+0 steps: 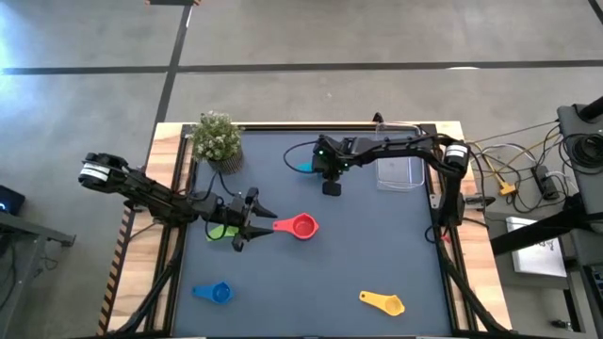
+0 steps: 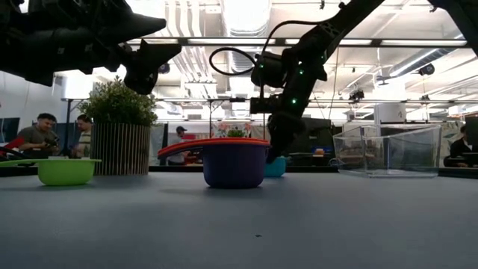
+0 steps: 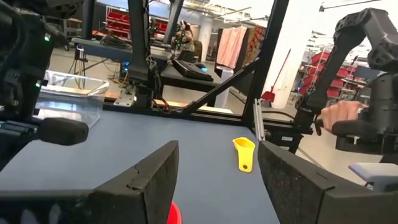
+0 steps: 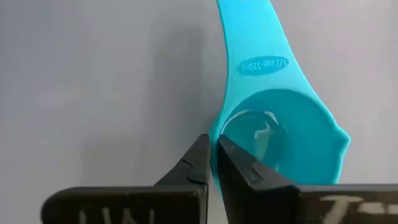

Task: Nest measuring cups in basket
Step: Stack the light blue measuring cup on top of the red measuring cup

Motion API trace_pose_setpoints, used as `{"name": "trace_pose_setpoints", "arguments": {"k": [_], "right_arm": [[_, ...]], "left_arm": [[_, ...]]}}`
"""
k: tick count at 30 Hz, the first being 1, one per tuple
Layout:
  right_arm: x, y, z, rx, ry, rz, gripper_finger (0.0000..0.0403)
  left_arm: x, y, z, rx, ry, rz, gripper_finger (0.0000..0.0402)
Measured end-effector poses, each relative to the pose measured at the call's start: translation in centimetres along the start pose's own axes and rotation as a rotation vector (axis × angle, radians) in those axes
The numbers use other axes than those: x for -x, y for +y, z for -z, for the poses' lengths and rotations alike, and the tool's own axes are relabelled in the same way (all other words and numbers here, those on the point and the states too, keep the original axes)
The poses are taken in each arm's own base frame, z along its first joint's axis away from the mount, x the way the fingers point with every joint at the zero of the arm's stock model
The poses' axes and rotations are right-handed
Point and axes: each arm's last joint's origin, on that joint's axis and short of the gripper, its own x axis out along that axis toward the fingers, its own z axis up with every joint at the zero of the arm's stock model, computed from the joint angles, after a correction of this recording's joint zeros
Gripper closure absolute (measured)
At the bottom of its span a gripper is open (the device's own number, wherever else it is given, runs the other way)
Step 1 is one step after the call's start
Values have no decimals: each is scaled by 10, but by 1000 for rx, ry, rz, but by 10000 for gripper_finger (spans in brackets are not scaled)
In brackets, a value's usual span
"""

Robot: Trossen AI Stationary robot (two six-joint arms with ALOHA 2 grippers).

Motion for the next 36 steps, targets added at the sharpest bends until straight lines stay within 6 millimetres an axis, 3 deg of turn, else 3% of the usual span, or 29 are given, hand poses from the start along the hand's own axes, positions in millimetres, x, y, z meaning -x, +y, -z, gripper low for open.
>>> {"name": "trace_pose_setpoints", "arguments": {"k": [7,18,26,36], "right_arm": [[33,20,-21,-60,-87,-11,394],[78,106,-50,11,-251,-97,394],[84,147,-53,-104,-278,-143,394],[80,172,-54,-182,-287,-199,394]], "left_arm": [[1,1,1,-24,18,-21,199],[23,-1,-9,-16,25,-29,199],[37,-2,-17,18,28,-66,199],[38,-1,-16,17,35,-109,199]]}}
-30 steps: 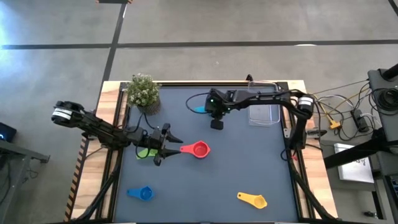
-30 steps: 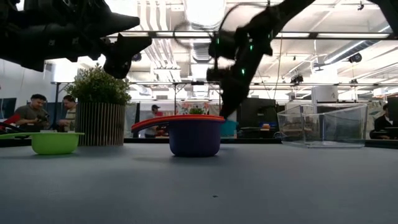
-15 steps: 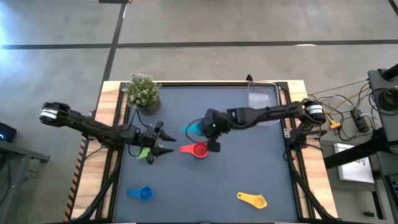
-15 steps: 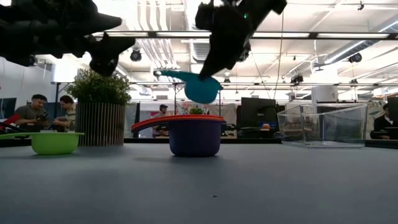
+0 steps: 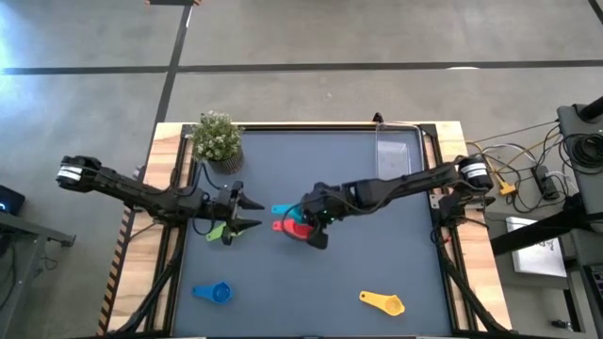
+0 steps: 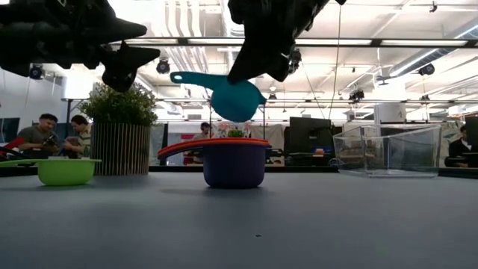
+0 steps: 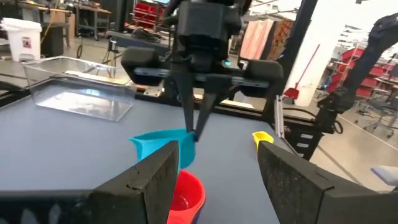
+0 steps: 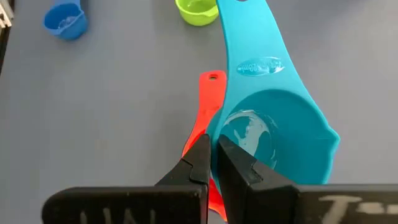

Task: Nest measuring cups in basket
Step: Stack the light blue measuring cup on top of the red measuring cup

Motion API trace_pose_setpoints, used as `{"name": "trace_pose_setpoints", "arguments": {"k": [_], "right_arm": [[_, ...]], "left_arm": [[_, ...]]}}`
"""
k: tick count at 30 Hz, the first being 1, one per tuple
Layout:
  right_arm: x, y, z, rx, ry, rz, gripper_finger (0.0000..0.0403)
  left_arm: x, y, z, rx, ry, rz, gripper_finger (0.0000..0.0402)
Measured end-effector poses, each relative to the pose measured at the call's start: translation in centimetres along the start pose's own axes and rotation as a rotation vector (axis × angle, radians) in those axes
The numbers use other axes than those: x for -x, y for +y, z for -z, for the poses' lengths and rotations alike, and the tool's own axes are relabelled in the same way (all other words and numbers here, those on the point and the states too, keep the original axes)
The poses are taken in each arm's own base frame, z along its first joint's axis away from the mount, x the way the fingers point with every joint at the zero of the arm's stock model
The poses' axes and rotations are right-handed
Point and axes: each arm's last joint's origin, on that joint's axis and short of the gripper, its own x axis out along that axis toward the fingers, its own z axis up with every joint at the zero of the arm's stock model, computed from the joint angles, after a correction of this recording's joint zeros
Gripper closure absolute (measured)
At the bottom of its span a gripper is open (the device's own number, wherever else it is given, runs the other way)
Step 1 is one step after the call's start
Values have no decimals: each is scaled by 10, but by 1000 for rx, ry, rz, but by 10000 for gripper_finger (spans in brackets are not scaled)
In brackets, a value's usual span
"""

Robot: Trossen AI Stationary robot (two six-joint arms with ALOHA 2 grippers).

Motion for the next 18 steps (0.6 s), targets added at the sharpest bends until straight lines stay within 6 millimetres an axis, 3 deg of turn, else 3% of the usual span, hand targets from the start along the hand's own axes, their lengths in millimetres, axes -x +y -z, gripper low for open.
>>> {"name": "trace_pose_setpoints", "arguments": {"k": [18], "right_arm": [[-41,3,20,-29,101,19,392]], "left_arm": [[0,0,1,14,5,-7,199]]}}
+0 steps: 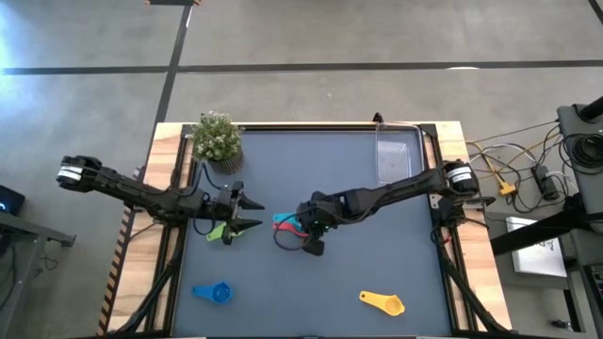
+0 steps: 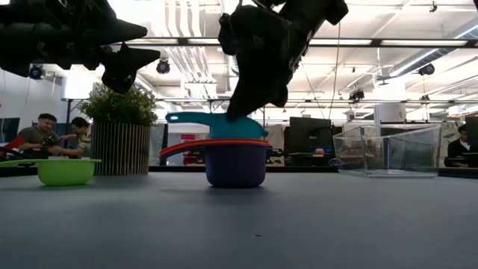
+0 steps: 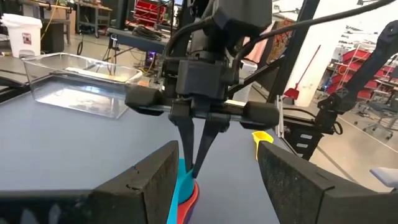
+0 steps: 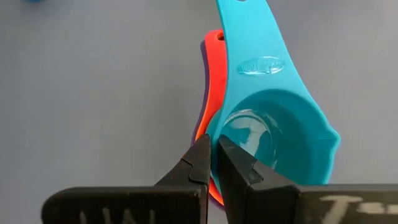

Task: Nest measuring cups in basket
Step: Stack the light blue measuring cup on top of the red measuring cup, then stack the green measuring cup on top of the light blue measuring cup

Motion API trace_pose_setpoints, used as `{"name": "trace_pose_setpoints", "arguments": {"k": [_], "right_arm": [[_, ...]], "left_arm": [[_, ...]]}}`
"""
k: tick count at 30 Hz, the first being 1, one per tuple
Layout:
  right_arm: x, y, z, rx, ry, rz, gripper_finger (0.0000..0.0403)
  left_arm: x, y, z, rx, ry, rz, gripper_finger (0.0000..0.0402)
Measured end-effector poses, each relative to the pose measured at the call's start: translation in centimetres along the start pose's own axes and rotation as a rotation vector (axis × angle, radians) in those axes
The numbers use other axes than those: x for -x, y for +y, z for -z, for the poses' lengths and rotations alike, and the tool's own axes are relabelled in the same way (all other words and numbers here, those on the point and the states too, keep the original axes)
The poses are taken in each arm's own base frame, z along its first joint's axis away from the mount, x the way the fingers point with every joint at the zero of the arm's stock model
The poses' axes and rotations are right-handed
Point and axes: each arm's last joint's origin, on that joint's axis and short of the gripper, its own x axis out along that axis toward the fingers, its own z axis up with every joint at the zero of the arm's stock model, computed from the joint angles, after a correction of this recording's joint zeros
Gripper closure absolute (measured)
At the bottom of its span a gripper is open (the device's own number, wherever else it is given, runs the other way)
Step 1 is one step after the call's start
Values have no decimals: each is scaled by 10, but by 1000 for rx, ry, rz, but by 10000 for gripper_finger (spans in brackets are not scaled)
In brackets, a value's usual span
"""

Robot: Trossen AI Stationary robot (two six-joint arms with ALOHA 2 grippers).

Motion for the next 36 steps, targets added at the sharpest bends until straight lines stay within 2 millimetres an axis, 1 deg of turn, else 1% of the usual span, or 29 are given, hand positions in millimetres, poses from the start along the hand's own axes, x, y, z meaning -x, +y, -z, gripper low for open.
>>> {"name": "trace_pose_setpoints", "arguments": {"k": [5,16,18,21,25,30,33,36], "right_arm": [[-4,0,1,21,10,1,372],[0,2,-5,24,-27,-11,284],[2,4,-7,29,-44,-18,272],[5,15,-12,57,-120,-54,259],[8,35,-13,138,-192,-107,256],[10,48,-11,177,-252,-142,264],[10,52,-5,194,-283,-158,270],[14,48,3,203,-312,-134,276]], "left_arm": [[0,0,0,0,1,0,199],[0,0,0,8,2,-1,199],[0,0,0,9,2,-1,199],[0,0,0,8,4,-1,199],[0,0,1,11,7,-2,199],[0,0,2,29,15,-4,199],[0,0,2,41,16,-4,199],[0,1,2,43,20,-5,199]]}}
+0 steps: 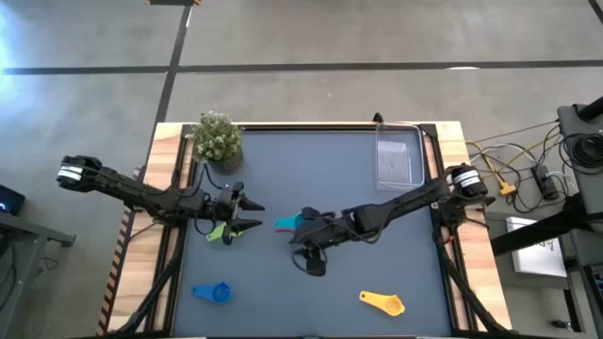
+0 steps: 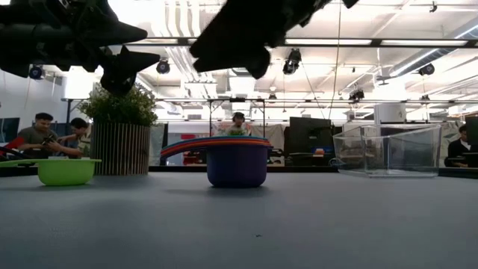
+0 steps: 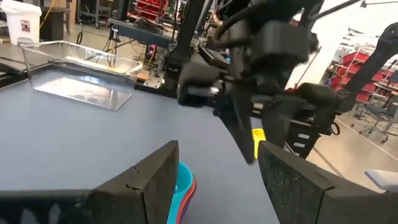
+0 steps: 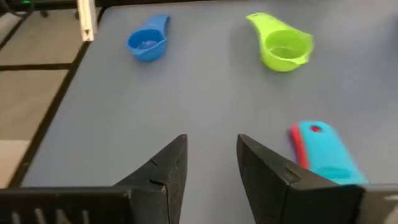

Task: Nest measuring cups in basket
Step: Stack the green measuring cup on top of the light blue measuring cup

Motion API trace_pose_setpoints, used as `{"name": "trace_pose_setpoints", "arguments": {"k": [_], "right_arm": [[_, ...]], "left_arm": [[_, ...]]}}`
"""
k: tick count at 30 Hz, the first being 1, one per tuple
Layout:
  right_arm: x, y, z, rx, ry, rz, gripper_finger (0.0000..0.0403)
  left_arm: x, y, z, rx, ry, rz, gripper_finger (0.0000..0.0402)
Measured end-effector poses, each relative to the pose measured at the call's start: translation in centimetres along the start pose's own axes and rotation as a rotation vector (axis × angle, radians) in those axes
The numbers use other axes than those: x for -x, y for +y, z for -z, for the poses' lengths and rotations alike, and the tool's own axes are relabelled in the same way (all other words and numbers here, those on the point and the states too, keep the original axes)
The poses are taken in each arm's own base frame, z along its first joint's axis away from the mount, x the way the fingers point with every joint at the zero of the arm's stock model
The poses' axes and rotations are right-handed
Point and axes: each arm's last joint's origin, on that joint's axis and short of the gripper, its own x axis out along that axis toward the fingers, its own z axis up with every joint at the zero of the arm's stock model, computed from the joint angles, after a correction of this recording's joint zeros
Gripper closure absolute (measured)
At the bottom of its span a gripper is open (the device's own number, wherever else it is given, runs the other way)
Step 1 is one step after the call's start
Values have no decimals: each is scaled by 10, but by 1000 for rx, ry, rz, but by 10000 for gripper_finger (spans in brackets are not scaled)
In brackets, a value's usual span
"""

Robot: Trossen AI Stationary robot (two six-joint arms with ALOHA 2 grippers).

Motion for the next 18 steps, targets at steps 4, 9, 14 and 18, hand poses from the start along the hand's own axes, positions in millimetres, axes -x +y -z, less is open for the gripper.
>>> {"name": "trace_pose_setpoints", "arguments": {"k": [4,9,14,18], "right_arm": [[10,-6,12,9,-127,13,280],[29,-18,43,22,-251,-8,278],[54,-25,72,63,-349,-7,283],[81,-28,79,83,-421,-12,286]], "left_arm": [[-1,0,-1,-20,-5,-22,199],[-3,3,1,-21,-4,-107,199],[-6,5,7,21,27,-130,199],[-5,7,12,34,81,-148,199]]}}
